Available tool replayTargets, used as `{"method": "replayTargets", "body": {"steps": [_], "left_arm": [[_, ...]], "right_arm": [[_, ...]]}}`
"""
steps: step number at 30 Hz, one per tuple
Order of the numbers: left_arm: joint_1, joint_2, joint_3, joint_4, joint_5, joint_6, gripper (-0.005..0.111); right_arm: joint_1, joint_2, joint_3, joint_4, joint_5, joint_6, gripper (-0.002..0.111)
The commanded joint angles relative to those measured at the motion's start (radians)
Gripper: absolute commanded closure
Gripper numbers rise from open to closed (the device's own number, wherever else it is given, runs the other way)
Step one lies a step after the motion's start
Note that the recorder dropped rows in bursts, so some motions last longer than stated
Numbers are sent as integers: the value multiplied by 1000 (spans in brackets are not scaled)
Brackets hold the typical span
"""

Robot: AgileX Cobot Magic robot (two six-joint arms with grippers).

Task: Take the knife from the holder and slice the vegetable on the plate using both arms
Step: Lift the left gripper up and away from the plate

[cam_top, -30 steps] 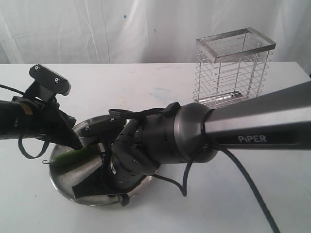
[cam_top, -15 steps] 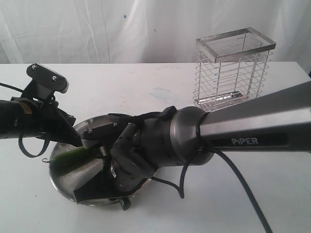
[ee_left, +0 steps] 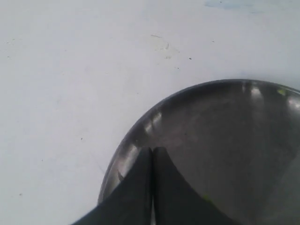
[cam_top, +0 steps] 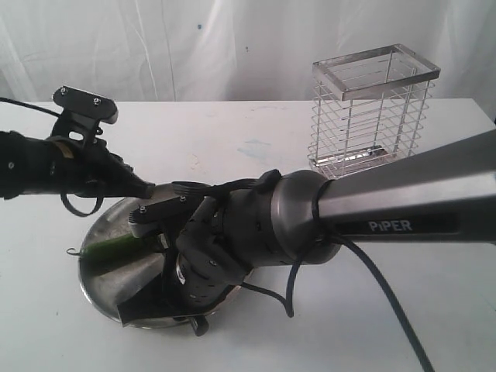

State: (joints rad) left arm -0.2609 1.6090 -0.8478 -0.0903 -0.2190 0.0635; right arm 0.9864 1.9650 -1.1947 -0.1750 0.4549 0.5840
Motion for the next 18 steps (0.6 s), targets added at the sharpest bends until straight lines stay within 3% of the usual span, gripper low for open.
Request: {"method": "replayTargets", "body": {"steps": [1, 6, 13, 18], "left_arm": [[63, 43, -88, -12, 150, -102, 107], [84, 97, -167, -37, 345, -107, 107], [84, 53, -232, -250, 388, 72, 107], [84, -70, -296, -263, 372, 81, 107]], "right_arm": [[1, -1, -3, -1, 9, -9, 108], [1, -1, -3, -11, 13, -33, 108], [1, -1, -3, -11, 13, -42, 108], [1, -1, -3, -13, 13, -48, 108]]}}
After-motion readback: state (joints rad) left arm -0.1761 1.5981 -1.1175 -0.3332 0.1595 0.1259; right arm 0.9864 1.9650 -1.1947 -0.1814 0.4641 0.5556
